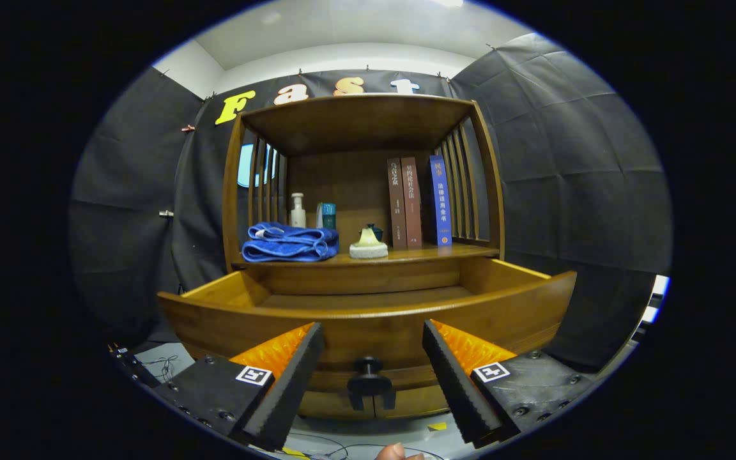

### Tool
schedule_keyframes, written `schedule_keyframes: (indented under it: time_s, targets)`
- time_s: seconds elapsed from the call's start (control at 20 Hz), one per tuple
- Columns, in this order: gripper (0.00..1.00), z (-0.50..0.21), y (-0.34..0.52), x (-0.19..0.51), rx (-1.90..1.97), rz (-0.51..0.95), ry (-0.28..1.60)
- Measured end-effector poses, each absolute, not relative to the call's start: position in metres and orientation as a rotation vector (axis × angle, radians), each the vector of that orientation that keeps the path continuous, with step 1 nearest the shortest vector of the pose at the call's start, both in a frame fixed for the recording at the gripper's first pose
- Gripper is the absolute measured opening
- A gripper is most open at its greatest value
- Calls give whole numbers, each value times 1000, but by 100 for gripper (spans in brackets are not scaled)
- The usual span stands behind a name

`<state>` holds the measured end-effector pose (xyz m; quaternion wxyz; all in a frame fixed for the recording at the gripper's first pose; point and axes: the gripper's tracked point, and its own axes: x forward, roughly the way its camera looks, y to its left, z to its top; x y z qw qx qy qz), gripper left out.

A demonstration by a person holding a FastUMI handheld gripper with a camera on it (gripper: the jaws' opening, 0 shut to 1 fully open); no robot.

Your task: Pull open the drawer, take out the items inside it, and place them on the countertop above the cabinet.

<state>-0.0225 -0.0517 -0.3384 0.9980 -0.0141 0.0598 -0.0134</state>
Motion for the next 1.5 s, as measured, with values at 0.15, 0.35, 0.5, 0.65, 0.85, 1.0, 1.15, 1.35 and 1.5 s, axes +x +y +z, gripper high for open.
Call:
schedule_keyframes:
  time_s: [0.15, 0.35, 0.5, 0.65, 0.85, 1.0, 1.15, 1.35, 1.5]
  targets:
    - [99, -362, -51, -16, -66, -20, 125]
    - [98, -368, -44, -10, -59, 8, 125]
    - [98, -367, -45, -9, -73, 13, 115]
    - [98, -366, -44, -2, -46, 9, 117]
    - [98, -363, -41, 31, -32, 4, 113]
    - [98, -363, -40, 58, -38, 3, 118]
    - [99, -369, -39, 90, -41, 0, 125]
    - [99, -374, -37, 127, -64, -1, 104]
    - [99, -377, -35, 149, -80, -9, 90]
